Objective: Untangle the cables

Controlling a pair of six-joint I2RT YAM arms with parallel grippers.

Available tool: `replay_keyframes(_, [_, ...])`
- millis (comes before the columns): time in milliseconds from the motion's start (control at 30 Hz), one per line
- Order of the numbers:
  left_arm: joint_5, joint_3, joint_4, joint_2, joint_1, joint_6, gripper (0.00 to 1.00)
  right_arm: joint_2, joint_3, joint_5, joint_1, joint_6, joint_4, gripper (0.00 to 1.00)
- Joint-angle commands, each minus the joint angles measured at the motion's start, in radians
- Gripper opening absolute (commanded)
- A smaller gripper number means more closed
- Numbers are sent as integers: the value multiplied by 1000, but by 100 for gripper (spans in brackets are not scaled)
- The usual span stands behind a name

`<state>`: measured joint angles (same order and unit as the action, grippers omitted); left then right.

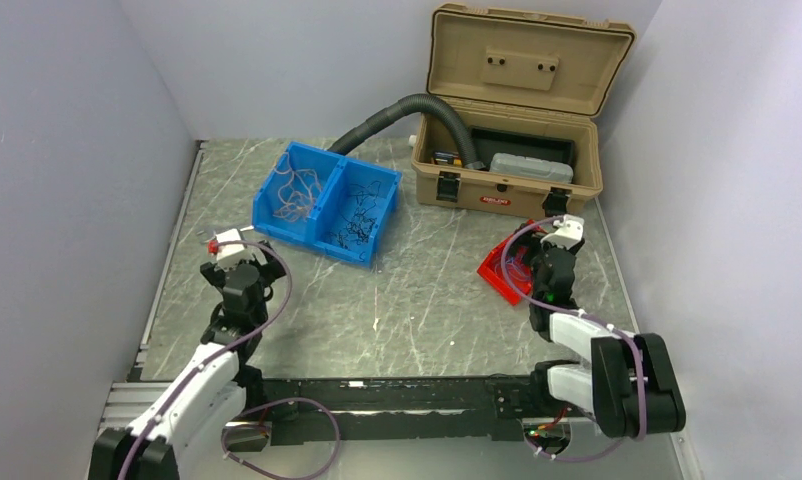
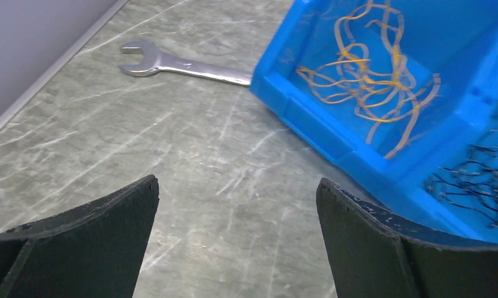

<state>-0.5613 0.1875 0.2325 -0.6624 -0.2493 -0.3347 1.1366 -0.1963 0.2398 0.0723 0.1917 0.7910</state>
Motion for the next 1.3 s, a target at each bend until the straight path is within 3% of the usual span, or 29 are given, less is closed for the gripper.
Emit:
replay_keyframes(0, [-39, 83, 116, -133, 47, 48, 99, 73, -74, -4, -36, -130, 174, 93])
replay_keyframes(167, [-72, 94, 229, -248, 77, 145, 99, 95, -94, -49, -67, -142, 145, 95])
replay_keyframes(267, [-9, -40, 618, -375, 84, 314, 99, 84, -104, -102, -67, -153, 55, 94])
replay_keyframes(333, [34, 11, 469, -380, 83, 288, 99, 154, -40, -88, -68, -134, 161, 93])
replay_keyframes(433, [108, -7, 569, -407, 137, 273, 99, 329, 3, -47, -67, -130, 429, 95])
replay_keyframes(500, [209, -29, 680, -438, 184, 298, 97, 325, -24, -54, -68, -142, 347, 94])
replay_keyframes(533, [191, -4, 695, -467, 198, 304, 97, 329, -15, -57, -68, -137, 374, 94])
replay_keyframes(567, [175, 40, 592, -492, 209, 281, 97, 346, 7, -56, -68, -152, 449, 93])
replay_keyframes(633, [191, 90, 539, -519, 216, 275, 97, 326, -4, -70, -68, -152, 391, 89])
replay_keyframes(667, [204, 85, 574, -527, 217, 290, 96, 334, -19, -67, -67, -150, 375, 98])
replay_keyframes(767, [238, 66, 573, -499, 216, 296, 96, 336, -56, -50, -67, -137, 302, 100])
replay_keyframes(833, [237, 30, 659, -497, 216, 322, 91, 344, -52, -81, -68, -163, 330, 100])
replay_keyframes(933, [305, -93, 971, -576, 243, 361, 87, 345, -55, -93, -68, -165, 320, 100])
replay_keyframes(1000, [387, -121, 1084, -648, 248, 374, 88, 344, -59, -101, -68, -158, 311, 100])
replay_keyframes(1033, [413, -116, 1136, -689, 275, 390, 95, 345, -58, -102, -68, -158, 313, 100])
replay_keyframes(1133, [430, -78, 985, -644, 284, 374, 99, 344, -58, -101, -67, -158, 313, 100])
replay_keyframes(1233, [428, -75, 1053, -686, 286, 388, 99, 344, -58, -101, -67, -158, 311, 100])
replay_keyframes(1267, [440, -69, 1005, -673, 285, 386, 99, 344, -59, -102, -68, -158, 313, 100])
